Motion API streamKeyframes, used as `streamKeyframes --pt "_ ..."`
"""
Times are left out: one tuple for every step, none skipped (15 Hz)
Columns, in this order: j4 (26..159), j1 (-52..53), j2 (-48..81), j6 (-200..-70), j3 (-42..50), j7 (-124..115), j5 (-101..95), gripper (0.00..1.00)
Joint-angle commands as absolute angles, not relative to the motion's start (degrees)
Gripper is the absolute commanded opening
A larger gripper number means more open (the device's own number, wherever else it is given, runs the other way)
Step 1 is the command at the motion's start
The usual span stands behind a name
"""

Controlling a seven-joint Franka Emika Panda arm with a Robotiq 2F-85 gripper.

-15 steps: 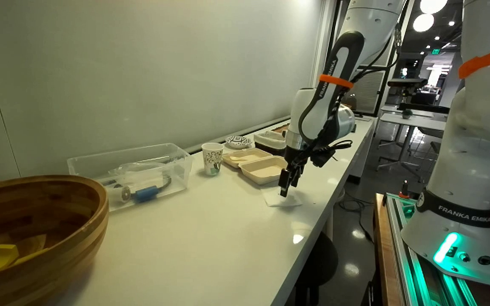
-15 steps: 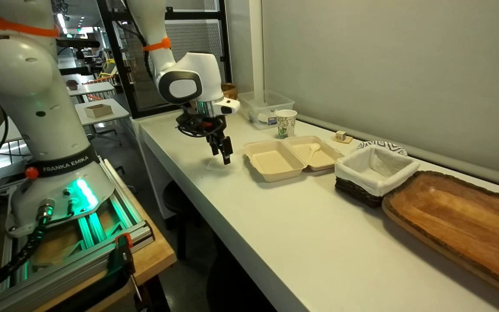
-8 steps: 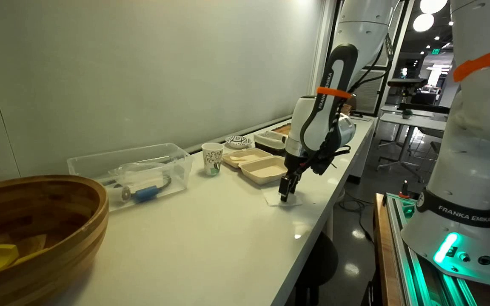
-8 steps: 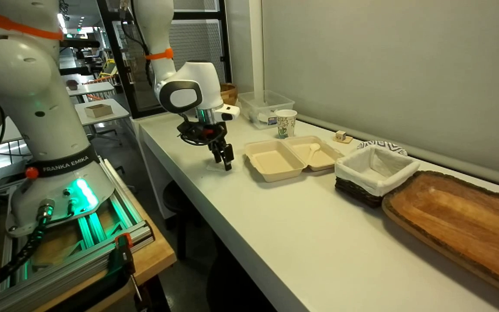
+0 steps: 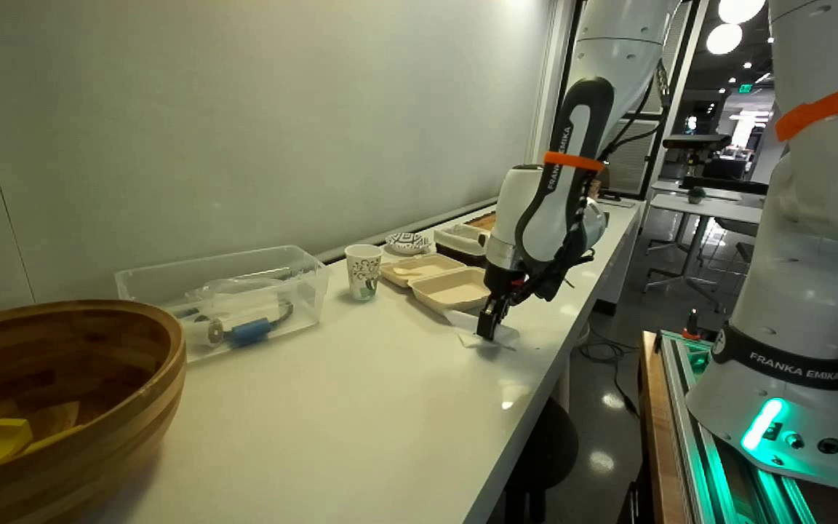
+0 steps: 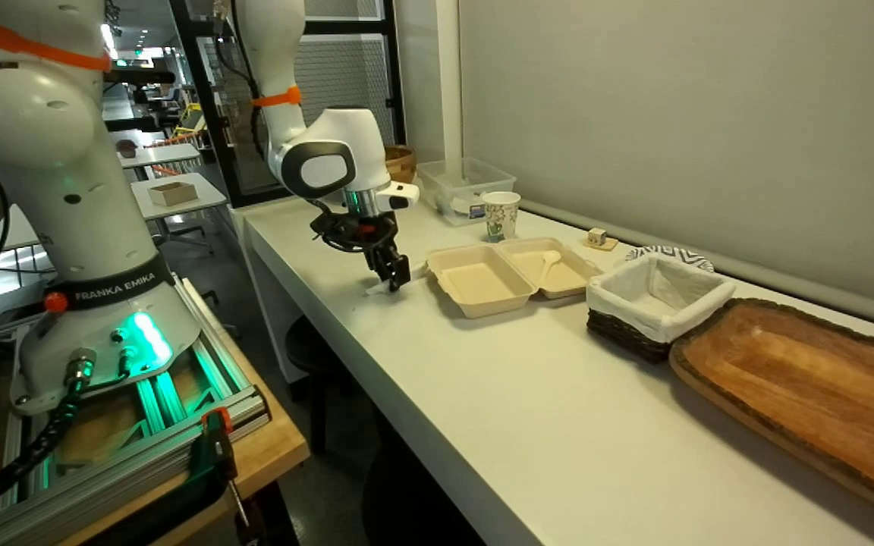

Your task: Wipe the table with the napkin

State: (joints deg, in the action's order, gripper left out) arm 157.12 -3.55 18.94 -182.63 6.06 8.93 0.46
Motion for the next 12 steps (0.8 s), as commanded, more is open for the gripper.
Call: streamKeyframes --pt "156.69 1.12 21.15 -182.63 7.78 6.88 -1.07 0.00" --pt "156.49 2.57 21.54 -182.58 8.25 6.79 -1.23 0.00" --pt "156.04 3.89 22.09 -182.28 8.23 6.64 -1.33 0.02" --pt "155.35 5.88 22.75 -182.25 8.94 6.63 -1.63 0.01" --pt "154.46 7.07 23.52 -181.88 8.84 6.50 -1.85 0.00" --pt "153.24 9.47 24.70 -181.99 10.10 6.24 -2.14 0.00" --pt "151.62 11.55 25.86 -181.95 11.11 6.12 -2.45 0.00" --pt "149.30 14.37 27.39 -181.58 12.99 5.81 -2.63 0.00" --pt "146.87 16.79 28.79 -181.28 14.77 5.53 -2.76 0.00" --pt "144.75 18.45 29.94 -180.95 15.98 5.19 -2.79 0.00" --pt "142.18 20.00 31.18 -180.37 17.12 4.80 -2.83 0.00" --pt "140.04 20.71 31.98 -179.53 17.52 4.33 -2.82 0.00"
